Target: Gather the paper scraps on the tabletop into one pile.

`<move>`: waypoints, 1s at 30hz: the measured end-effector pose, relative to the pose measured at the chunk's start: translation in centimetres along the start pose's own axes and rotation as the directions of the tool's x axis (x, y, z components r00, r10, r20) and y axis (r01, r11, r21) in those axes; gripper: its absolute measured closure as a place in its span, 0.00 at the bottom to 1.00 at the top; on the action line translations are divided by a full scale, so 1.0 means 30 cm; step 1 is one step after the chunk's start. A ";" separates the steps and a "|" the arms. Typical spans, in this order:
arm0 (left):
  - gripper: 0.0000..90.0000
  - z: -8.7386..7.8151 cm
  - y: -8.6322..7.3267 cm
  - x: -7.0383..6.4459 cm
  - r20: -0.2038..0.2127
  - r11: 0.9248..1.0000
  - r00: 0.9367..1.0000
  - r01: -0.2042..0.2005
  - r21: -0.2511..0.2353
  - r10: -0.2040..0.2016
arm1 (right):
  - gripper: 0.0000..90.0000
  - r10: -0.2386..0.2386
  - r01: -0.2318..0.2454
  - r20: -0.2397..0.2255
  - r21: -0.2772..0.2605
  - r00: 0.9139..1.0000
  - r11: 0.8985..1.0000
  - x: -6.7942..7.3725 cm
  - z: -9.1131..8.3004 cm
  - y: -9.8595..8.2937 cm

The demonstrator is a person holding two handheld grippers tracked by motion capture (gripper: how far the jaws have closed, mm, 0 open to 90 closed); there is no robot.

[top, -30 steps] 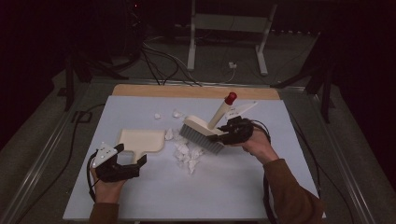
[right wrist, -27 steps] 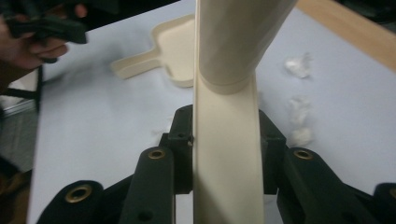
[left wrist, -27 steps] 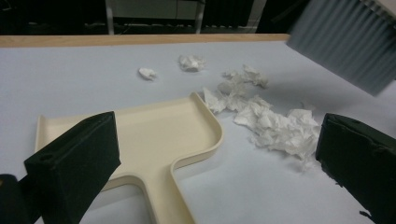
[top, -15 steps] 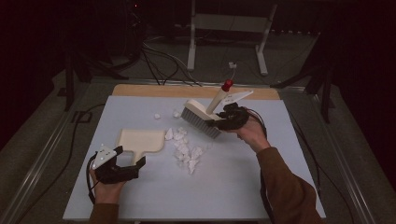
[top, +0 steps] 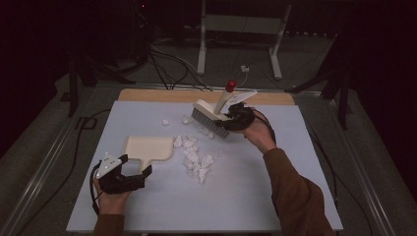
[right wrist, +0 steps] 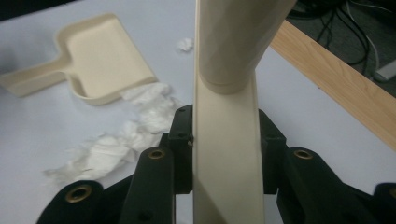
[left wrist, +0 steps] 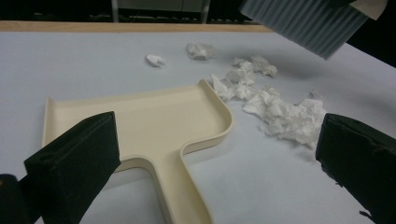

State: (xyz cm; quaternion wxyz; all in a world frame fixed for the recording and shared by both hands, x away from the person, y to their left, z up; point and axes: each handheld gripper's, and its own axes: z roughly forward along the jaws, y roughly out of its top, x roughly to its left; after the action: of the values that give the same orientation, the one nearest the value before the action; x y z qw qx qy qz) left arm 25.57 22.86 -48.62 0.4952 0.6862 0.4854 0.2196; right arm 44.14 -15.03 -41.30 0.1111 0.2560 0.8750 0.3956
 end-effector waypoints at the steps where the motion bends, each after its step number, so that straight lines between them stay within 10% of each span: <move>1: 0.01 -0.001 0.000 0.001 -0.002 1.000 1.000 -0.001 0.000 0.001 | 0.75 -0.004 0.004 0.008 0.005 1.000 1.000 -0.004 0.008 0.001; 30: 0.01 -0.008 -0.010 0.017 -0.003 1.000 1.000 0.018 -0.007 -0.018 | 0.75 -0.001 -0.015 0.225 0.070 0.974 0.997 -0.064 0.221 0.017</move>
State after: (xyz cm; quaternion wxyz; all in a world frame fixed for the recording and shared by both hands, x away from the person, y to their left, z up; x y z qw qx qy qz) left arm 25.47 23.42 -48.88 0.4989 0.6797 0.4916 0.2179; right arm 48.59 -11.55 -45.32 0.1989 0.3059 0.8695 0.3329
